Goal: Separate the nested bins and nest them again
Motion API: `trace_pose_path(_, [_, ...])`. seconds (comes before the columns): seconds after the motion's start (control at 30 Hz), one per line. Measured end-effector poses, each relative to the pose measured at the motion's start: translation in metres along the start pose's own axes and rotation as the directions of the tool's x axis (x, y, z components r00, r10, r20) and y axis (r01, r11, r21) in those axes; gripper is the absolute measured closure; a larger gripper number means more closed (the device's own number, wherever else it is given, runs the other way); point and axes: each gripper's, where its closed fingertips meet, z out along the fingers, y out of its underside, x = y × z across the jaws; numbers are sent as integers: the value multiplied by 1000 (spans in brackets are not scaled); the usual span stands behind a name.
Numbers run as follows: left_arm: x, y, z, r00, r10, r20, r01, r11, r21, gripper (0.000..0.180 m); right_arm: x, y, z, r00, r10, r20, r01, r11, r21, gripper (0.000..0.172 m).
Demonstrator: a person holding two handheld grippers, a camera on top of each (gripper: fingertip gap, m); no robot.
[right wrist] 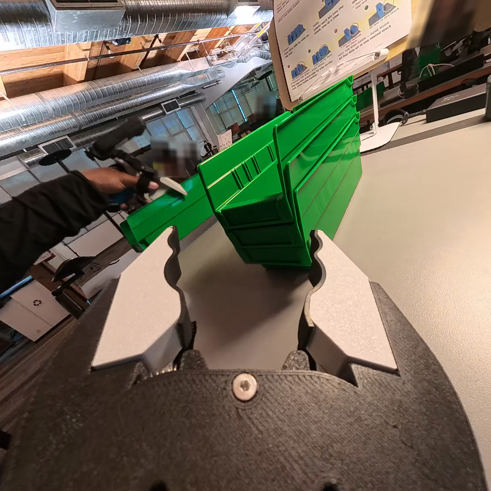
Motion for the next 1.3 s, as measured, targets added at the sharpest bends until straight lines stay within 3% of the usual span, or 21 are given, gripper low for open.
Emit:
trace_pose_path(0.37, [145,-75,-98,961,123,-247,-60,966,250,83,-1,-1,-2,1000,2,5,-2,1000,9,73])
trace_pose_path(0.7, [232,-119,-141,906,120,-405,23,943,332,84,-1,-1,-3,1000,2,7,-3,1000,17,73])
trace_pose_path(0.97, [275,-155,-136,876,-41,-481,209,930,301,85,-2,-2,-3,1000,10,17,-10,1000,18,73])
trace_pose_path(1.3, [298,-169,-81,874,-206,-440,333,914,232,83,-3,-4,-5,999,28,41,-29,999,31,73])
